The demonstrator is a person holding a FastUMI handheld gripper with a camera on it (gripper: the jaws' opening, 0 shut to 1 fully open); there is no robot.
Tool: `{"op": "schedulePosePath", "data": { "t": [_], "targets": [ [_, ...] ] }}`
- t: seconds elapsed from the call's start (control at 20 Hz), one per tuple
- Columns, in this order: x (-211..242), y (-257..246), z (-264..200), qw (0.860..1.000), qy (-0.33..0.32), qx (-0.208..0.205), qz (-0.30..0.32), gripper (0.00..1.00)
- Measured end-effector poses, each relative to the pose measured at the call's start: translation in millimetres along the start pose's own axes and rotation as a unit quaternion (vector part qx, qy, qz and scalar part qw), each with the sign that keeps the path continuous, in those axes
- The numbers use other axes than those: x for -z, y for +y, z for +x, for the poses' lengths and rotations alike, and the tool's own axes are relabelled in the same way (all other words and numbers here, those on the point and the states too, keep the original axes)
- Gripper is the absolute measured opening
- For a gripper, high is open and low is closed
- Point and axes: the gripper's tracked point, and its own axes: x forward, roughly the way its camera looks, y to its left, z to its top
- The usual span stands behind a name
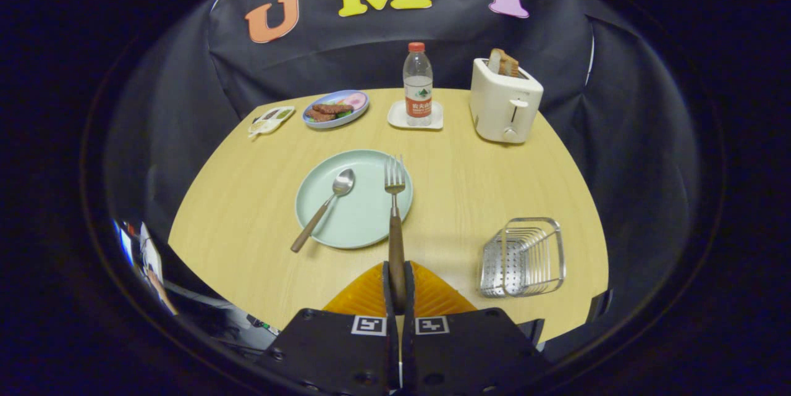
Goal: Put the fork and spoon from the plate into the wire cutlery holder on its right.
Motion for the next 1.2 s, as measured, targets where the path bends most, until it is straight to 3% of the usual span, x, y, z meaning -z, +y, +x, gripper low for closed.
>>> {"op": "schedulePosePath", "data": {
  "t": [0.5,0.9,1.2],
  "targets": [
    [29,-109,-64,0.999,0.019,0.037,0.012,0.02],
    [65,-129,-78,0.997,0.067,0.044,0.02,0.02],
    [59,-127,-80,0.995,0.08,0.045,0.04,0.03]
  ]
}}
